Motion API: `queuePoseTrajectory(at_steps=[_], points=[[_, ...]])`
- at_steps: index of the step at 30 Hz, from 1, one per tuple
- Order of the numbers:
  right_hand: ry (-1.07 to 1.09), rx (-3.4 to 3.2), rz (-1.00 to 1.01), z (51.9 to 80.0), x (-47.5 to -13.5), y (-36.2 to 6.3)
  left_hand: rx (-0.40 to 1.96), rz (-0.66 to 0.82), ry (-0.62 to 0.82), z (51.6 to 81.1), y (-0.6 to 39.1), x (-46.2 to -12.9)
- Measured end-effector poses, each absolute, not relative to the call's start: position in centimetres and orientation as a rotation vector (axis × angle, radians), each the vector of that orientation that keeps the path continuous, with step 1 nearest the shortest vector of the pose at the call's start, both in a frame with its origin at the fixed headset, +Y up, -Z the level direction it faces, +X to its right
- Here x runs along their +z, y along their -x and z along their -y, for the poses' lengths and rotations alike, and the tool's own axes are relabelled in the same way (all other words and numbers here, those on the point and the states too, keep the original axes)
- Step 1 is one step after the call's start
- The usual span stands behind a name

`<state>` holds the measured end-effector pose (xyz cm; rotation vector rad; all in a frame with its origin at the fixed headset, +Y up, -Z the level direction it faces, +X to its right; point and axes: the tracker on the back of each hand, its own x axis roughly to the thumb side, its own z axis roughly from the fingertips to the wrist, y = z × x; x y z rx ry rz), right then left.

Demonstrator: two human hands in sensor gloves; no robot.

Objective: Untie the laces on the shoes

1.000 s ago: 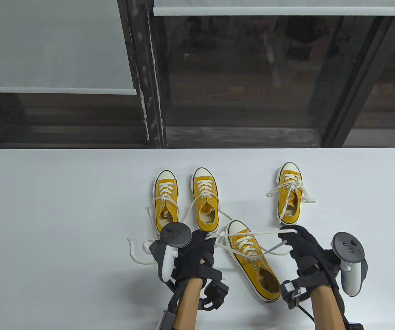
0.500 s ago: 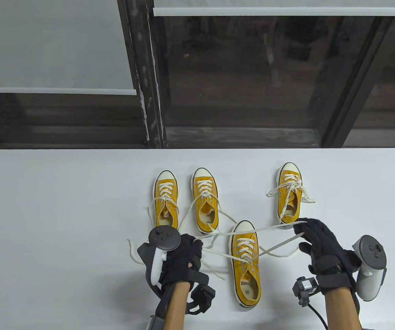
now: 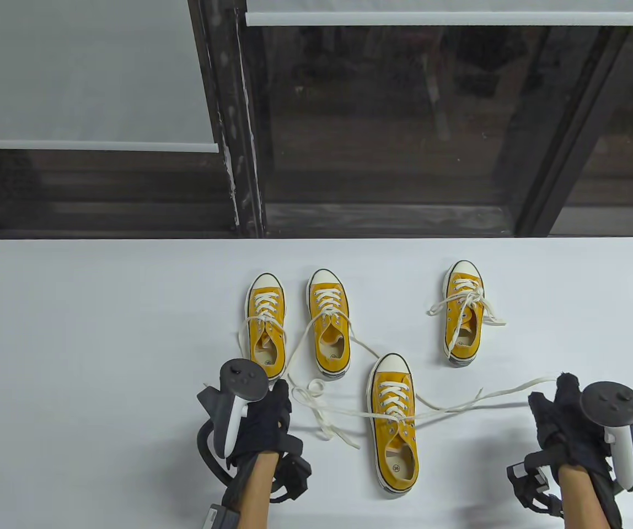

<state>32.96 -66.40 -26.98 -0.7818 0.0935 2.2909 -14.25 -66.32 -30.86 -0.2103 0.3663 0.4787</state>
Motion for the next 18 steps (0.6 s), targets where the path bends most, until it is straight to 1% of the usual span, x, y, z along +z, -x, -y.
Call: queuePoseTrajectory(at_steps=[2,3,4,5,6,7,9,11,14,15,17,18], points=[[0.711,2.406,-0.100,65.4,-27.2,-31.5,0.339,-0.326,0.173,65.5,14.5,-30.9],[0.669,2.448,-0.117,65.2,-27.3,-30.7,0.313,-0.303,0.166,65.4,14.6,-30.8],[0.569,2.505,-0.162,64.9,-27.5,-28.9,0.302,-0.278,0.152,65.4,14.6,-30.7],[0.533,2.521,-0.188,64.9,-27.6,-28.3,0.302,-0.267,0.145,65.5,14.5,-30.6],[0.441,2.556,-0.295,65.1,-27.8,-26.7,0.319,-0.240,0.152,65.7,14.4,-30.5],[0.342,2.558,-0.452,65.7,-28.0,-25.0,0.335,-0.220,0.148,66.0,14.3,-30.3],[0.232,2.543,-0.740,67.4,-28.2,-21.9,0.361,-0.183,0.136,66.9,13.9,-30.2],[0.176,2.594,-0.908,69.5,-28.5,-18.9,0.358,-0.168,0.165,67.4,13.6,-30.3],[0.216,2.769,-0.998,71.4,-28.8,-16.3,0.342,-0.149,0.175,67.9,13.3,-30.2],[0.253,2.874,-0.954,72.1,-29.0,-15.4,0.335,-0.152,0.179,68.1,13.3,-30.2],[0.295,2.974,-0.818,72.6,-29.3,-14.7,0.355,-0.155,0.195,68.4,13.5,-30.3],[0.307,2.988,-0.808,72.7,-29.5,-14.5,0.362,-0.151,0.202,68.6,13.5,-30.3]])
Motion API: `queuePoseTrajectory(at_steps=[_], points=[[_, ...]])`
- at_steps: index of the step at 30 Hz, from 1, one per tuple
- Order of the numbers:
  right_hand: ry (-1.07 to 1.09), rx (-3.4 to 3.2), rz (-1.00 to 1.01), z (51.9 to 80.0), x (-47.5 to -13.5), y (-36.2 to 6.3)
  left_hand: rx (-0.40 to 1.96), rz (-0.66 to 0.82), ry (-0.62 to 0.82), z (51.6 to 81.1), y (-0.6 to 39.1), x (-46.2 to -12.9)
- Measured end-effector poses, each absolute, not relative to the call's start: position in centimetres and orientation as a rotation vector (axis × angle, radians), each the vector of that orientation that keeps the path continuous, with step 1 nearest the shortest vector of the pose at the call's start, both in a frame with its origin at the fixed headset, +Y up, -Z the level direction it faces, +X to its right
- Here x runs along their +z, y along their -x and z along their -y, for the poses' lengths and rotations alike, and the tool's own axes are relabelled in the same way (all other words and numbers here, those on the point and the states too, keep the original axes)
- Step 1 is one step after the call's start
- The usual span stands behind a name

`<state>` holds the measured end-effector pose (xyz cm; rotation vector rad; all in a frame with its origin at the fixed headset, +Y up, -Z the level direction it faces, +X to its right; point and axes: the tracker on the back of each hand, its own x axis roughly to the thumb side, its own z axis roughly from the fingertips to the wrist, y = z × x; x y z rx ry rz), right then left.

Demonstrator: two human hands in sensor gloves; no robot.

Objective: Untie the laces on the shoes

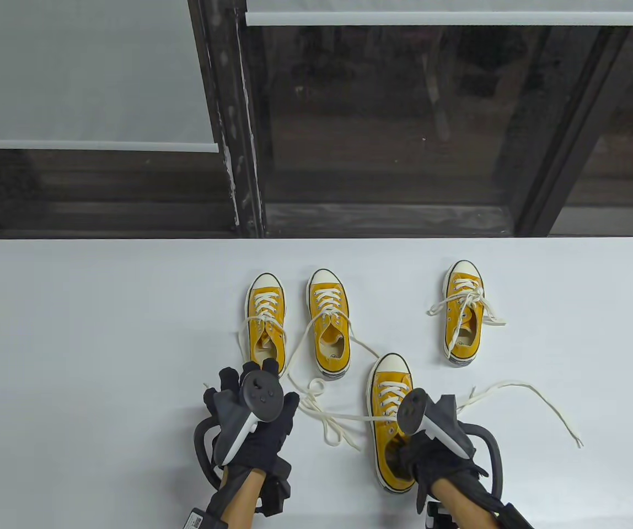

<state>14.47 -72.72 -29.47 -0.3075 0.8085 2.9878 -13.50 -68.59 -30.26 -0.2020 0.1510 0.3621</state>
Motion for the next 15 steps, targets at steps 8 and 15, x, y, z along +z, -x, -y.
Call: queuePoseTrajectory(at_steps=[8,15], points=[[0.325,2.940,-0.504,68.6,-30.0,-16.1,0.349,-0.129,0.225,69.0,13.0,-30.4],[0.436,2.940,-0.201,65.1,-34.5,-17.4,0.330,-0.105,0.228,69.0,12.3,-30.4]])
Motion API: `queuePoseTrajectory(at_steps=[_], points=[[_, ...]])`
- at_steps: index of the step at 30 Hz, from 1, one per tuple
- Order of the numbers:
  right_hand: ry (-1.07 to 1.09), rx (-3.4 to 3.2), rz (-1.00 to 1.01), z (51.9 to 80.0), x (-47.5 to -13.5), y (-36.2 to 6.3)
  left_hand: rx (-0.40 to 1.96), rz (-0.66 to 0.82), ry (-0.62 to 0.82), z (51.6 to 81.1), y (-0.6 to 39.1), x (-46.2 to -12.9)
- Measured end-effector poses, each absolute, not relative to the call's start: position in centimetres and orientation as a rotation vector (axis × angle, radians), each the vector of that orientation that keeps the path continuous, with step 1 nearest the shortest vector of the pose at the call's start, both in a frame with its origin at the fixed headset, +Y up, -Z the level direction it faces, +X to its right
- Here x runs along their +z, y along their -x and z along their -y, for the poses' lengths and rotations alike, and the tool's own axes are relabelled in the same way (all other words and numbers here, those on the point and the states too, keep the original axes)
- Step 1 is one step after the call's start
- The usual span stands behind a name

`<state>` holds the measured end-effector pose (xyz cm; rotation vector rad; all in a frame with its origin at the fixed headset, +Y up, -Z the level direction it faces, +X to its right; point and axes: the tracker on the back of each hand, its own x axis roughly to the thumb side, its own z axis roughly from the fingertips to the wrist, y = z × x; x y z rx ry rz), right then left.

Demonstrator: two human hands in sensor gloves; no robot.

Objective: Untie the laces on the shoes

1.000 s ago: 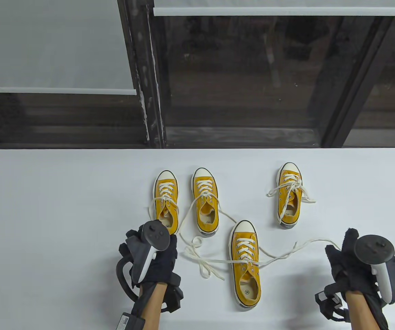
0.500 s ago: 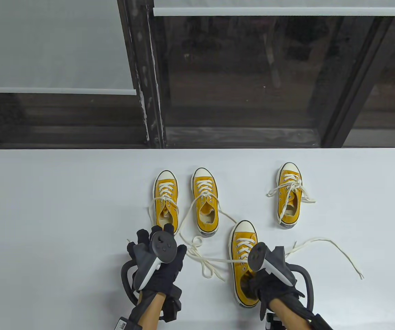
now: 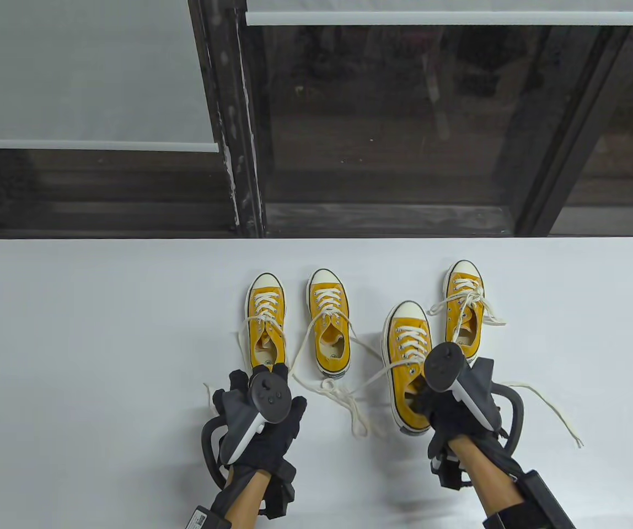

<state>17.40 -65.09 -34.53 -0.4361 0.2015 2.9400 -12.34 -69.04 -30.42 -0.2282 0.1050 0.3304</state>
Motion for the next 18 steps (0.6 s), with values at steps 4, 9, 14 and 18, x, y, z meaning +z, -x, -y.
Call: queuePoseTrajectory(at_steps=[4,9,14,18], points=[[0.503,2.974,-0.179,65.6,-38.2,-16.9,0.318,-0.093,0.236,69.2,11.9,-30.5],[0.560,3.001,-0.215,68.1,-43.4,-16.0,0.299,-0.075,0.230,69.1,11.4,-30.5],[0.609,3.007,-0.270,70.6,-46.7,-15.3,0.290,-0.074,0.228,69.1,11.2,-30.5],[0.618,3.052,-0.283,72.1,-47.9,-14.9,0.292,-0.076,0.234,69.0,11.2,-30.5]])
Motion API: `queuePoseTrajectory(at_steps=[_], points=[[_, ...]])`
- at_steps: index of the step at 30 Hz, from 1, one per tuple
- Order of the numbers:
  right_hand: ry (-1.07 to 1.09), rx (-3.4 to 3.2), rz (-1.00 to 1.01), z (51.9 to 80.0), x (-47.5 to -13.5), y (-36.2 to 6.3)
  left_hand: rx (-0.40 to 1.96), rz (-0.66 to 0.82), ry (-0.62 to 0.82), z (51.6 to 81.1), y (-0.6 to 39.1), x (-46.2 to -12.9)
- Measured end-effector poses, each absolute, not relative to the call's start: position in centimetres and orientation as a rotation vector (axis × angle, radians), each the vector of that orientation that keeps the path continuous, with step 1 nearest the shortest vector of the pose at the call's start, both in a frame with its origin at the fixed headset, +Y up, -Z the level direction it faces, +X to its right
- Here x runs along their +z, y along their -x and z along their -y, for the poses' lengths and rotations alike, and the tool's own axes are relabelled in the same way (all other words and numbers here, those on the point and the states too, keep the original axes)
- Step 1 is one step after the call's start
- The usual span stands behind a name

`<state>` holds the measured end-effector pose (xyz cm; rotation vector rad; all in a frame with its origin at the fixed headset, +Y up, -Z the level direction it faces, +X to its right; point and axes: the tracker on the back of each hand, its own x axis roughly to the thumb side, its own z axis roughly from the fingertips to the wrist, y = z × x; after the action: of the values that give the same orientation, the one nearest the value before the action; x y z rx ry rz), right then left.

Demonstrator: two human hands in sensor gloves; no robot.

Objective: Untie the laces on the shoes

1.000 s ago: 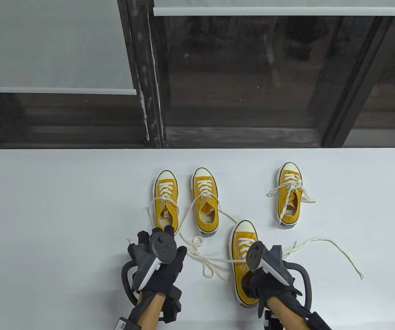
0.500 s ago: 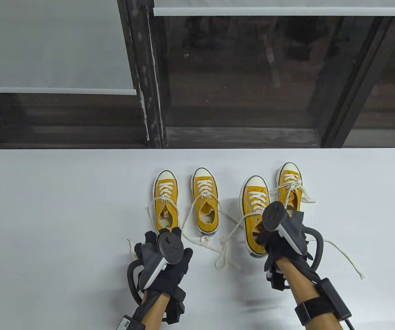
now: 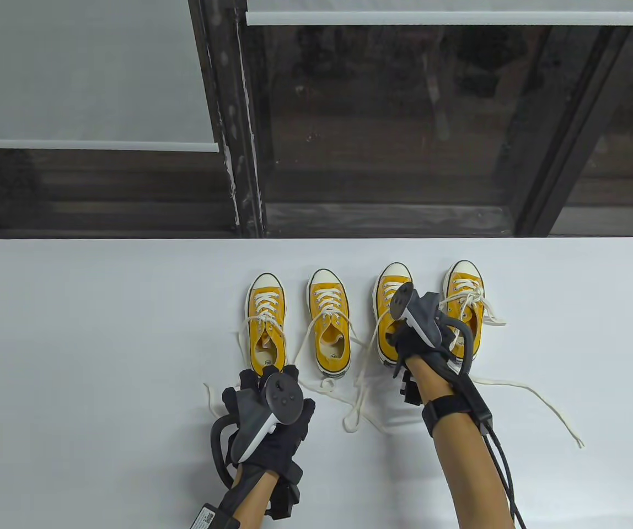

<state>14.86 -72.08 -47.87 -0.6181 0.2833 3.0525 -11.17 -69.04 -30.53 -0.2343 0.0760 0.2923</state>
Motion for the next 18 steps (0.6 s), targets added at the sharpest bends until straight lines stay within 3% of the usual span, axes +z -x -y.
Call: queuePoseTrajectory(at_steps=[7,9,12,15,18], points=[[0.587,3.051,-0.294,72.7,-47.6,-15.4,0.299,-0.076,0.226,69.0,11.3,-30.5],[0.514,2.985,-0.387,71.7,-47.5,-16.1,0.300,-0.075,0.225,69.1,11.3,-30.5],[0.488,2.882,-0.295,69.0,-47.1,-18.0,0.304,-0.072,0.221,69.1,11.3,-30.5],[0.594,2.856,-0.224,66.8,-47.1,-21.2,0.304,-0.069,0.214,69.0,11.3,-30.5],[0.760,2.783,-0.293,66.4,-47.1,-24.9,0.307,-0.070,0.217,69.1,11.3,-30.5]])
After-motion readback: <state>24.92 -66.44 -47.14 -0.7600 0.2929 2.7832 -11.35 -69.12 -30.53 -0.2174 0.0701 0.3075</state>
